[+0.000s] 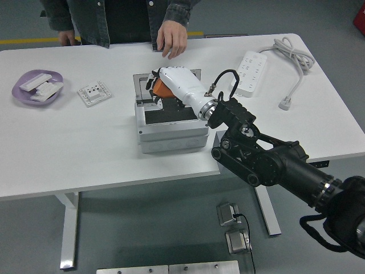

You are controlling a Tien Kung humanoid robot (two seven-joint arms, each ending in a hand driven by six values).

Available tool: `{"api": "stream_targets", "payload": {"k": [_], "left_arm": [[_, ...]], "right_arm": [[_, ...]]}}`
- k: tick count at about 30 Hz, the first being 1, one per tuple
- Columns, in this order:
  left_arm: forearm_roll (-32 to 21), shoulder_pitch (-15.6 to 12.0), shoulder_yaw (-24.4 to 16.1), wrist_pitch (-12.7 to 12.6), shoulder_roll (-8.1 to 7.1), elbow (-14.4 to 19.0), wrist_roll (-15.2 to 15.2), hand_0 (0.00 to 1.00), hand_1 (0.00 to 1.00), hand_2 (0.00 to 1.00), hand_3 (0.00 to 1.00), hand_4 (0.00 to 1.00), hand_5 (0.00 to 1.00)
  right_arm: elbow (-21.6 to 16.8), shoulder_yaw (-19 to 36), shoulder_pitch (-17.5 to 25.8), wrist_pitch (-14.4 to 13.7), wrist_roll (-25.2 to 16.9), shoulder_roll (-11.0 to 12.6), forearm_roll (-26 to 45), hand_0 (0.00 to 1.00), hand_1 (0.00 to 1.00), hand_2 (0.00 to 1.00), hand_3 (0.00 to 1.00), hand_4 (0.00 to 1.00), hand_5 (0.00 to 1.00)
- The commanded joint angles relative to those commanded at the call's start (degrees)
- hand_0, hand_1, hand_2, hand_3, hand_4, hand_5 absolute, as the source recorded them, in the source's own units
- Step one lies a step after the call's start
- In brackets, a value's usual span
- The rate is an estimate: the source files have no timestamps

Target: Pick up the cylinder from the cube,place it in the box,flap close box

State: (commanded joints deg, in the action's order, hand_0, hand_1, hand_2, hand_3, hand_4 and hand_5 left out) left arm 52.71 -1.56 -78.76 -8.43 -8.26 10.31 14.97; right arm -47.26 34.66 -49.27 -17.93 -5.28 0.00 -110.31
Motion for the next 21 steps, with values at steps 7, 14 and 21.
{"api": "stream_targets", "payload": {"k": [7,14,21], "left_arm": [[1.4,0.9,-0.6,0.1,-0.14,0.0,-0.1,0.628,0.572,0.522,0.608,0.581,0.153],[2.4,1.6,-1.1,0.2,-0.17,0.0,-0.1,0.629,0.572,0.522,0.608,0.581,0.154],[3.0,2.1,-1.0,0.3,-0.07,0.0,0.0,0.629,0.572,0.522,0.608,0.582,0.155]], "right_arm": [[3.0,-2.5,-1.4,0.2,-1.6,0.0,-1.3,0.447,0.376,0.541,0.599,0.002,0.002],[4.3,-3.7,-1.5,0.1,-2.7,0.0,-1.2,0.488,0.500,0.629,0.711,0.196,0.039],[5.1,-4.1,-1.4,3.6,-0.7,0.0,-3.9,0.550,0.540,0.687,0.864,0.671,0.096]]}}
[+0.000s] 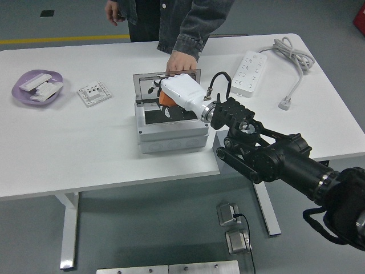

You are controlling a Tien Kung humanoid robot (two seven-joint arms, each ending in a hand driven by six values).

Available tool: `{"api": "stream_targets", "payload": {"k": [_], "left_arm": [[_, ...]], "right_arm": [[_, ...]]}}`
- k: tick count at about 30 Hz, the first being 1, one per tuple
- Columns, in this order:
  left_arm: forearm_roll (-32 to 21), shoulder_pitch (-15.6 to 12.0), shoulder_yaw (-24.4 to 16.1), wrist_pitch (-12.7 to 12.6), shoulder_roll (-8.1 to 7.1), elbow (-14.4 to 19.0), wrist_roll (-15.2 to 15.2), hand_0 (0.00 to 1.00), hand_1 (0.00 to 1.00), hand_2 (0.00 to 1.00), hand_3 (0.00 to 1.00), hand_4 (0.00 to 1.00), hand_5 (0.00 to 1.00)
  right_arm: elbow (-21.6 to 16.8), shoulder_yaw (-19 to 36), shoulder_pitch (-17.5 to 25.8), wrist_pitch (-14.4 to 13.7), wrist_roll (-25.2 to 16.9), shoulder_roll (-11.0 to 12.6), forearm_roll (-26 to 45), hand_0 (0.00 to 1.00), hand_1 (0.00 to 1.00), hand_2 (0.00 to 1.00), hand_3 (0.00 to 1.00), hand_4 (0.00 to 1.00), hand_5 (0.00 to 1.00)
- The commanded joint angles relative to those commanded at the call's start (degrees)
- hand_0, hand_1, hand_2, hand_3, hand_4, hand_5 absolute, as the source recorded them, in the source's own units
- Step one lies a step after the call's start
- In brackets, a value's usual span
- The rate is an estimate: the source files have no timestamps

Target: Pick up the cylinder from the cube,place it in the box,flap close box

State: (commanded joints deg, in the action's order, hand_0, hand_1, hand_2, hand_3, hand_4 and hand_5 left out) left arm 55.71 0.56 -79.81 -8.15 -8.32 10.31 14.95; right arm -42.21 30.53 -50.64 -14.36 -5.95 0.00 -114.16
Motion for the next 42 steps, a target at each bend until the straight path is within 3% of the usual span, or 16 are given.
{"api": "stream_targets", "payload": {"k": [3,4,9,10,14,19,30,34,42], "left_arm": [[0.1,0.1,0.1,0.0,0.06,0.0,0.1,0.629,0.572,0.522,0.608,0.582,0.155],[0.1,0.1,0.2,0.0,0.10,0.0,0.1,0.628,0.572,0.521,0.608,0.581,0.156],[0.1,0.0,0.4,0.1,0.28,0.0,0.2,0.628,0.572,0.521,0.608,0.581,0.156],[0.1,0.0,0.4,0.1,0.31,0.0,0.2,0.628,0.572,0.521,0.608,0.581,0.156],[0.2,0.0,0.4,0.1,0.49,0.0,0.2,0.628,0.572,0.521,0.608,0.581,0.156],[0.0,-0.3,0.4,0.1,0.84,0.0,0.1,0.628,0.572,0.522,0.608,0.581,0.157],[-0.2,-0.2,0.1,0.1,1.07,0.0,-0.3,0.628,0.572,0.522,0.609,0.579,0.156],[-0.2,-0.1,0.0,0.1,0.99,0.0,-0.3,0.628,0.571,0.522,0.608,0.576,0.154],[-0.4,0.0,0.2,0.1,0.67,0.0,-0.2,0.628,0.570,0.522,0.609,0.574,0.151]], "right_arm": [[0.5,-0.2,0.2,0.5,0.4,0.0,-0.5,0.550,0.540,0.687,0.864,0.671,0.096],[0.7,-0.2,0.3,0.5,0.4,0.0,-0.7,0.582,0.566,0.719,0.935,0.804,0.174],[1.0,-0.2,0.6,0.1,0.4,0.0,-0.9,0.582,0.566,0.719,0.935,0.804,0.174],[1.0,-0.2,0.6,0.0,0.4,0.0,-0.9,0.666,0.659,0.801,0.998,0.902,0.261],[0.1,0.2,0.9,-0.4,0.5,0.0,-0.8,0.666,0.659,0.801,0.998,0.902,0.261],[-4.7,1.2,1.4,-0.9,0.8,0.2,1.8,0.698,0.690,0.818,0.998,0.880,0.239],[-17.5,3.8,0.4,-0.2,1.7,5.3,2.3,0.695,0.680,0.811,0.998,0.923,0.287],[-16.8,4.7,-1.1,0.1,1.8,5.3,2.7,0.685,0.663,0.791,0.998,0.919,0.293],[-8.8,4.9,-4.7,1.4,1.4,2.9,4.3,0.684,0.659,0.784,0.987,0.917,0.293]]}}
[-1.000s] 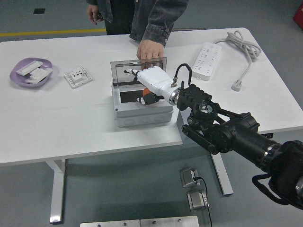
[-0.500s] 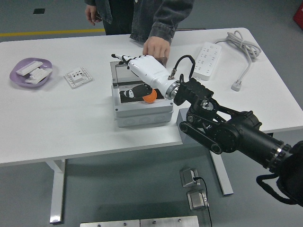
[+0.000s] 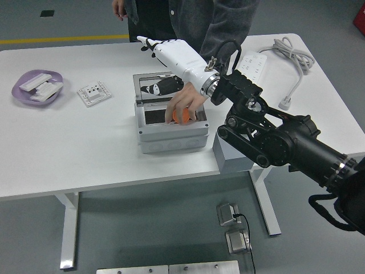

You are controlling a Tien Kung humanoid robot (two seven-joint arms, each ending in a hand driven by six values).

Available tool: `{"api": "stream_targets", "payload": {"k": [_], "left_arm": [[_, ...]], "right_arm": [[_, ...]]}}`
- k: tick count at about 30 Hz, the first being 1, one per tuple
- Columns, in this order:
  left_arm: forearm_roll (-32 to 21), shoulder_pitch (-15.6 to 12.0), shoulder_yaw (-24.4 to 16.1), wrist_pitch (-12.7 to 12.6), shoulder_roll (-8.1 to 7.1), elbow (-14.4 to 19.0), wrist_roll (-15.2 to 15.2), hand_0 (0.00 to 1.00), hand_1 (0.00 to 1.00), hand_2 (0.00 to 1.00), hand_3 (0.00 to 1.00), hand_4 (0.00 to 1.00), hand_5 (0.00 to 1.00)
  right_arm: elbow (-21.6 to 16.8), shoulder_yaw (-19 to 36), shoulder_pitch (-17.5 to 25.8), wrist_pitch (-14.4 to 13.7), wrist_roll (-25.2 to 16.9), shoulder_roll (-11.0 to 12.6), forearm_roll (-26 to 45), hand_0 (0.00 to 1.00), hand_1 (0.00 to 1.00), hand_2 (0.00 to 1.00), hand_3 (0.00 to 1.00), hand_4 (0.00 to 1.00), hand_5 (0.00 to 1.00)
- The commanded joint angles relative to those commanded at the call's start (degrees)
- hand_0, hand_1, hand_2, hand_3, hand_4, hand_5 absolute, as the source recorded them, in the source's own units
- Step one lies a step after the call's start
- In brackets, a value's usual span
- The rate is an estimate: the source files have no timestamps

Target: Pick up the cylinder from the cube,place it in the box,flap close box

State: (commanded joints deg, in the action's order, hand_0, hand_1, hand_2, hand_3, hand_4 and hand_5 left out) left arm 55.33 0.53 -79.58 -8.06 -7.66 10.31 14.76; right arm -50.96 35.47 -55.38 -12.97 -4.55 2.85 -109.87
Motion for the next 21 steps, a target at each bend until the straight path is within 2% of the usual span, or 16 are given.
{"api": "stream_targets", "payload": {"k": [6,13,17,21], "left_arm": [[0.0,0.4,0.3,0.1,-0.37,0.0,-0.1,0.629,0.570,0.522,0.608,0.572,0.153],[0.4,1.2,0.6,0.5,-0.93,0.0,-0.6,0.629,0.569,0.522,0.608,0.570,0.153],[0.5,1.2,0.7,0.7,-0.90,0.0,-0.8,0.629,0.569,0.522,0.608,0.568,0.153],[0.8,1.2,0.7,0.8,-0.85,0.0,-0.6,0.629,0.569,0.522,0.608,0.568,0.153]], "right_arm": [[8.1,0.6,-2.9,1.4,-0.4,-2.9,1.4,0.686,0.666,0.782,0.986,0.914,0.303],[16.1,0.8,-3.8,1.6,-1.0,-2.9,2.8,0.718,0.689,0.785,0.986,0.914,0.317],[17.9,0.0,-2.9,1.4,-1.2,-2.9,3.6,0.757,0.722,0.792,0.987,0.919,0.329],[17.2,-1.1,-1.7,1.0,-1.3,-2.9,4.1,0.757,0.722,0.792,0.987,0.919,0.329]]}}
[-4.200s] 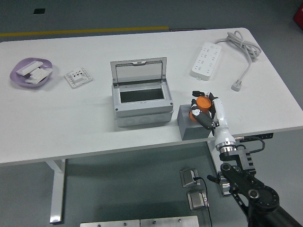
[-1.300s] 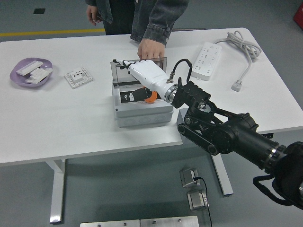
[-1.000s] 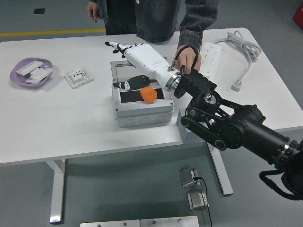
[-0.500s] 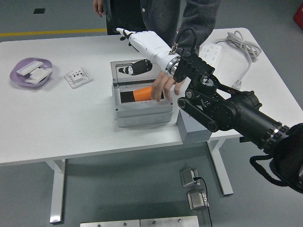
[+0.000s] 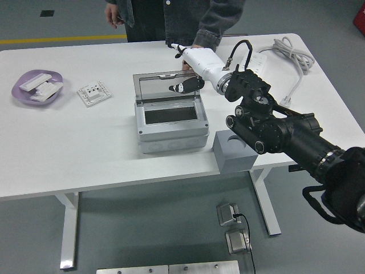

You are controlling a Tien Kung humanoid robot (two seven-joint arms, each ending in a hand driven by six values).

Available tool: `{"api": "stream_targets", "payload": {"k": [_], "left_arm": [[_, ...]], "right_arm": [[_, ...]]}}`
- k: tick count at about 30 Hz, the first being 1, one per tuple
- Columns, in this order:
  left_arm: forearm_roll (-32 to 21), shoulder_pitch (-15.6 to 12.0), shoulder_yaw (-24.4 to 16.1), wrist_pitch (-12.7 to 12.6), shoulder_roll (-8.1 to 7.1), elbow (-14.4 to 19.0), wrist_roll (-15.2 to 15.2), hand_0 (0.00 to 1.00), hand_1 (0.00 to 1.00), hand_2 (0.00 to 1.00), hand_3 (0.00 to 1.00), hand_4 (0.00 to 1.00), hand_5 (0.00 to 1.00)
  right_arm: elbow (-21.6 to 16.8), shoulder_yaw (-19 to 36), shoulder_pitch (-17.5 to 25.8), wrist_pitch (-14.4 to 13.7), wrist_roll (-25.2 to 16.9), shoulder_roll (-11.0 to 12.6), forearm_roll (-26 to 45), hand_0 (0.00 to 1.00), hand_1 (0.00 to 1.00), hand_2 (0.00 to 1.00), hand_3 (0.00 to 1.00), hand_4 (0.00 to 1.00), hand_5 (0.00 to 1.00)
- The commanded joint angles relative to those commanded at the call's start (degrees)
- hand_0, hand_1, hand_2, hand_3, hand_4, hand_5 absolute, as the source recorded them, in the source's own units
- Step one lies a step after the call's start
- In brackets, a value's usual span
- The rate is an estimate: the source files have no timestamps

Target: Pick up the cylinder from the cube,place it in the box,flap close box

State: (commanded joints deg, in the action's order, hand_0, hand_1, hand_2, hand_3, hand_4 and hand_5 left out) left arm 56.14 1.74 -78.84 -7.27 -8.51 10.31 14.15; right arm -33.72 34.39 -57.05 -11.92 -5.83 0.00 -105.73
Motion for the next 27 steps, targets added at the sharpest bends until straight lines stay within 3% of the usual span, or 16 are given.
{"api": "stream_targets", "payload": {"k": [10,27], "left_arm": [[0.0,0.0,0.1,0.0,-0.10,0.0,0.2,0.629,0.569,0.522,0.608,0.567,0.154],[-1.6,-1.1,0.6,-0.1,-0.07,0.0,-0.2,0.629,0.569,0.522,0.608,0.566,0.153]], "right_arm": [[-5.8,-3.4,1.8,-0.6,0.6,0.9,0.7,0.759,0.721,0.791,0.976,0.916,0.347],[-21.9,-9.8,5.6,-0.1,3.6,8.7,0.2,0.761,0.725,0.786,0.975,0.913,0.377]]}}
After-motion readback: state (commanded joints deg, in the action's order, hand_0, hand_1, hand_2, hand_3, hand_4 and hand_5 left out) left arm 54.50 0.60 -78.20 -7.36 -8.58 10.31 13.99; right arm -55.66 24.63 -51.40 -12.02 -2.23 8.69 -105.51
